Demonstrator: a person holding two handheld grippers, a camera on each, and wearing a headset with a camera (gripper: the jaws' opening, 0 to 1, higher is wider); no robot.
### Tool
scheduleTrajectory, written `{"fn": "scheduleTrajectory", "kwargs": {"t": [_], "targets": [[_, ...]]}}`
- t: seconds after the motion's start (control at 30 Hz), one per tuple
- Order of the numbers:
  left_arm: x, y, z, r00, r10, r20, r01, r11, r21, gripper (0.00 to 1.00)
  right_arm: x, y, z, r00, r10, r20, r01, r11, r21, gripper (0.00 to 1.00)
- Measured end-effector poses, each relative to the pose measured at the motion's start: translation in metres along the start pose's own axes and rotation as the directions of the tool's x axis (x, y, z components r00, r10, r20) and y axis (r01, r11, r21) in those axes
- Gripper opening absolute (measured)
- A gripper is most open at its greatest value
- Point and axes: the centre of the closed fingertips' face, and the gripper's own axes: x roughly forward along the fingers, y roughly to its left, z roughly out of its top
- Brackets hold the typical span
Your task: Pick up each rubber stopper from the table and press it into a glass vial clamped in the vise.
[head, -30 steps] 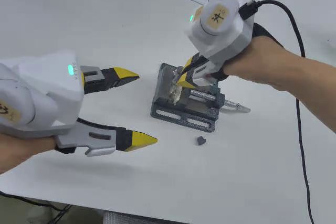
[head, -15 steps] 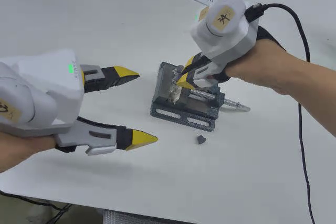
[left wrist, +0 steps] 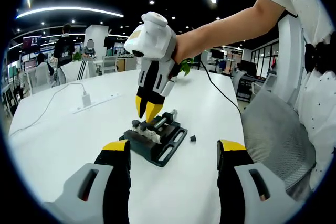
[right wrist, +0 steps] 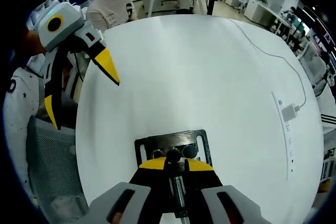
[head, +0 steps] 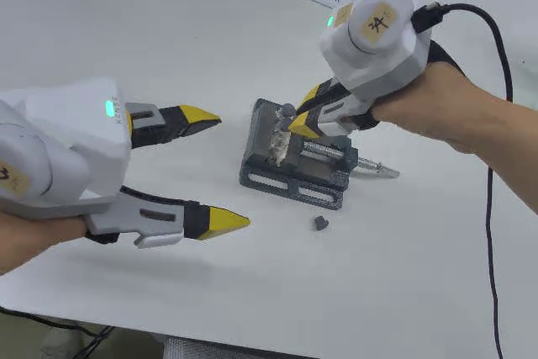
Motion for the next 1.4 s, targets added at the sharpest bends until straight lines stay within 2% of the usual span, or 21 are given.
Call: {"fn": "scheduleTrajectory", "kwargs": {"t": [0.3, 0.97, 1.4], "targets": [[0.000, -0.002, 0.000, 1.0000, -0.006, -0.002, 0.006, 1.000, 0.001, 0.66, 0.000, 0.005, 0.005, 0.9995, 0.020, 0.024, -0.020, 1.000, -0.009, 0.04], [-0.001, 0.000, -0.001, 1.0000, -0.004, -0.004, 0.004, 1.000, -0.007, 0.65, 0.012, 0.004, 0.001, 0.9992, 0.040, -0.001, -0.040, 0.998, -0.038, 0.01], [-0.001, 0.001, -0.001, 1.0000, -0.002, 0.001, 0.002, 1.000, -0.009, 0.64, 0.013, 0.002, 0.002, 0.9993, 0.035, -0.009, -0.036, 0.997, -0.072, 0.01]]}}
